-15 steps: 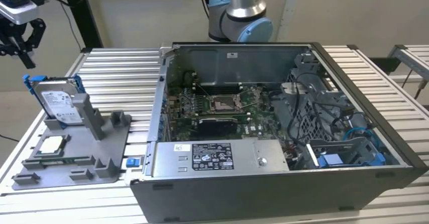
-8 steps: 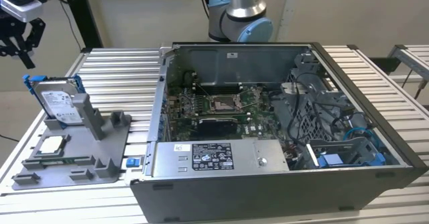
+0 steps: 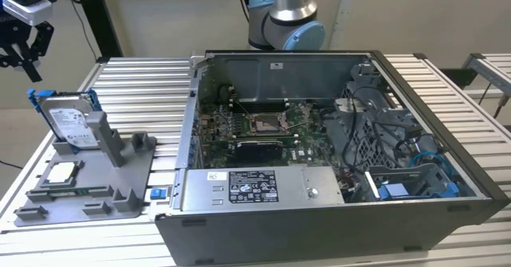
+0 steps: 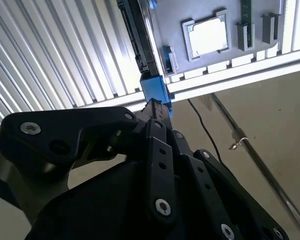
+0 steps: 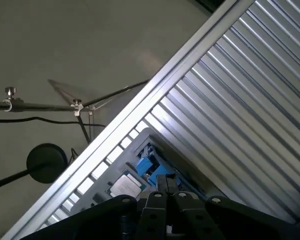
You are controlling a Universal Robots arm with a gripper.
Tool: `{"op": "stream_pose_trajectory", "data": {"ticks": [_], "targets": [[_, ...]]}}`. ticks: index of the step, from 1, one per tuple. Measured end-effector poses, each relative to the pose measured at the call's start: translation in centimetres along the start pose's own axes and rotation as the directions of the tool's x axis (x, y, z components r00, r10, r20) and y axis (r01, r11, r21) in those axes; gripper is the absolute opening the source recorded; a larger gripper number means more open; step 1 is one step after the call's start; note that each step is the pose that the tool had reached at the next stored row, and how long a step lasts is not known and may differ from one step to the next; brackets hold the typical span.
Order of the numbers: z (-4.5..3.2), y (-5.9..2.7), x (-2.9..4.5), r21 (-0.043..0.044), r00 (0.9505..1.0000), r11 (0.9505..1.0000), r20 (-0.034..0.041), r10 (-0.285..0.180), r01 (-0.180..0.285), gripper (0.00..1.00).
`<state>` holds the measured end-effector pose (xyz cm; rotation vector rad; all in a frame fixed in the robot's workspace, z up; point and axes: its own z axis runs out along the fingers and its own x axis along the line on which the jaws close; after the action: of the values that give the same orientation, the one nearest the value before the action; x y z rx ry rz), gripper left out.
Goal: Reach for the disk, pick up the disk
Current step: 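Pick up the disk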
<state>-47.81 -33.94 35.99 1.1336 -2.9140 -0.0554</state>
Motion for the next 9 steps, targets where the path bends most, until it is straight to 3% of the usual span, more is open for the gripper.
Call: {"op": "stream_pose_trajectory", "data": {"ticks": [5, 9], "targets": [[0.00, 0.00, 0.00, 0.0005, 0.9995, 0.9995, -0.0007, -0.031, 0.031, 0.00], [0.00, 0.00, 0.00, 0.0020, 0.9955, 0.9955, -0.0016, -0.095, 0.095, 0.00]]}}
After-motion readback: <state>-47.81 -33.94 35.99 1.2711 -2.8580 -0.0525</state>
